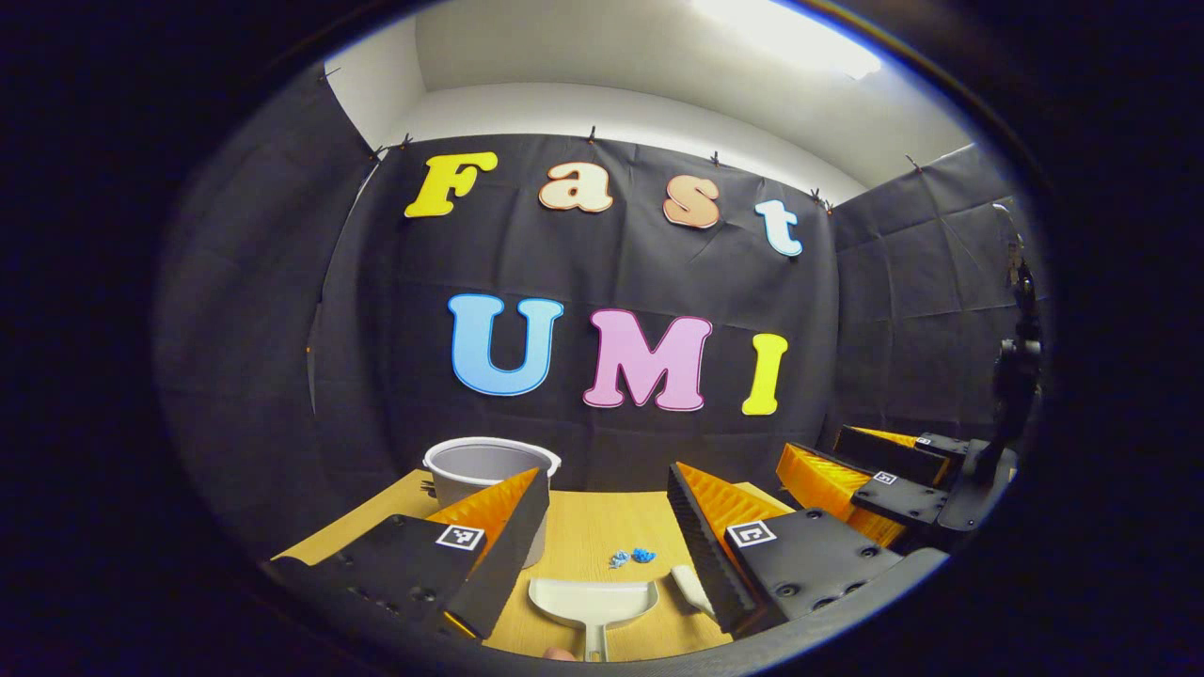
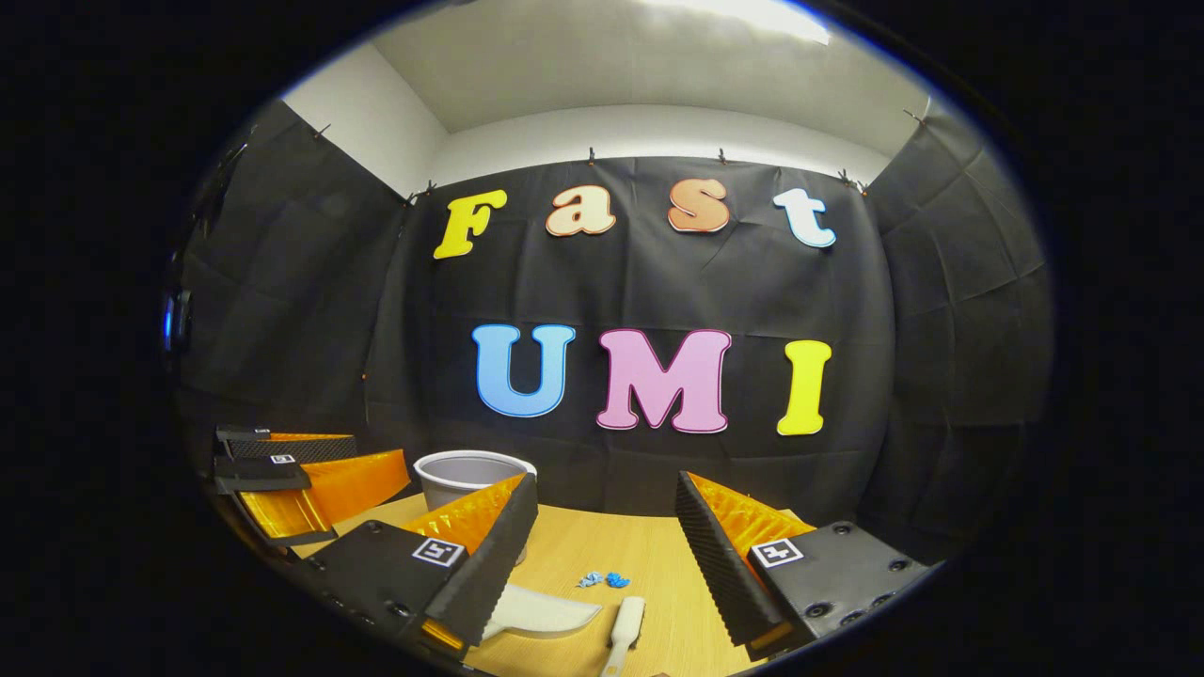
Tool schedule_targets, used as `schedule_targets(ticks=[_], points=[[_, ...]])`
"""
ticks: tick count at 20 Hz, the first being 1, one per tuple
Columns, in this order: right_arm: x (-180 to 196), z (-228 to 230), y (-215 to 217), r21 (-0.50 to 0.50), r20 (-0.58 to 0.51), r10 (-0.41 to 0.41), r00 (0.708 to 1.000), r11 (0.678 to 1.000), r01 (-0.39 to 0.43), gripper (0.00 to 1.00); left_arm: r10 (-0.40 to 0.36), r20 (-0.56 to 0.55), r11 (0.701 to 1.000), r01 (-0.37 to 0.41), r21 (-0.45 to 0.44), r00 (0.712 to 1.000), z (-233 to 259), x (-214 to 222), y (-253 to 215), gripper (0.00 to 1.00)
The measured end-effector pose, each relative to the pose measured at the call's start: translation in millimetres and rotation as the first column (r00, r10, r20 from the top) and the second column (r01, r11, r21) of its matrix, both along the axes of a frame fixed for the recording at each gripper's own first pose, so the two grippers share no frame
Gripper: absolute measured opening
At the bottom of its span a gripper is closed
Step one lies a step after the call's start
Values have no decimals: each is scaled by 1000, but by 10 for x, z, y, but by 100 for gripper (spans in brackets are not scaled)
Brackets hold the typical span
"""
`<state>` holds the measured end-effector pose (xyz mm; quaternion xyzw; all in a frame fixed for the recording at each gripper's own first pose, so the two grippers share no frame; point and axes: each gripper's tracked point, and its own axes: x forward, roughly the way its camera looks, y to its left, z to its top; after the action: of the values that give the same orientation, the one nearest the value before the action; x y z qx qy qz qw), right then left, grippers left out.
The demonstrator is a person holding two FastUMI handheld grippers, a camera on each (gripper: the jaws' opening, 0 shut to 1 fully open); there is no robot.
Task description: Pick up the small broom and dustpan from the desktop, sweep the trash into the dustpan with the broom, and then empty the trash into the garbage bin.
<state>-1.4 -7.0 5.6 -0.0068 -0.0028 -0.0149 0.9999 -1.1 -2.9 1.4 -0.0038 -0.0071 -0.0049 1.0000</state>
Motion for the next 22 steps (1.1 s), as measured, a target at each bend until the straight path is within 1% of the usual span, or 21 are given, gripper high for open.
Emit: schedule_targets(ticks=[3,4,5,8,9,10,11,12,13,14,15,16,17,19,20,21,22], points=[[-11,-34,-43,-8,-9,-23,1000,1000,23,91,-27,6,1000,27,6,1000,0,29,-42,76],[-9,-40,-45,-9,-11,-28,1000,1000,28,91,-34,5,999,34,10,999,-21,34,-51,74],[-8,-36,-44,-10,-11,-33,999,999,33,91,-37,-5,999,37,15,999,-48,45,-48,76],[-7,-70,-16,-13,-21,-38,999,999,38,91,-57,-35,998,59,37,998,-127,96,-72,76],[-9,-86,-10,-15,-24,-38,999,999,38,91,-67,-31,996,69,48,997,-118,115,-94,74],[-12,-100,-3,-19,-29,-40,999,999,39,91,-75,-17,996,76,55,997,-93,124,-110,76],[-20,-109,-13,-23,-33,-43,999,999,42,95,-80,-8,995,80,54,997,-66,122,-122,76],[-15,-110,-25,-23,-34,-46,998,999,45,94,-85,-6,995,85,50,996,-59,129,-135,76],[-12,-101,-31,-21,-34,-49,998,999,49,91,-87,-5,995,87,48,996,-78,133,-147,76],[-10,-98,-44,-18,-32,-52,998,999,52,91,-88,-6,995,88,49,996,-90,139,-150,74],[-1,-88,-47,-15,-31,-55,998,998,54,91,-86,-7,995,86,51,996,-92,137,-147,76],[11,-91,-50,-13,-31,-57,998,998,57,94,-81,-6,995,82,50,997,-84,139,-131,76],[22,-95,-53,-10,-35,-59,998,998,58,91,-80,-2,996,80,42,997,-78,137,-117,76],[24,-115,-58,-8,-44,-64,997,998,64,91,-104,-1,995,104,5,995,-81,134,-166,76],[39,-132,-77,-18,-52,-71,996,997,71,94,-104,-1,995,104,-7,995,-74,137,-166,76],[52,-150,-85,-29,-61,-74,995,997,73,91,-94,-3,995,94,-11,996,-86,142,-116,76],[54,-168,-83,-33,-68,-74,995,997,72,91,-88,-11,996,88,-9,996,-113,144,-101,76]])
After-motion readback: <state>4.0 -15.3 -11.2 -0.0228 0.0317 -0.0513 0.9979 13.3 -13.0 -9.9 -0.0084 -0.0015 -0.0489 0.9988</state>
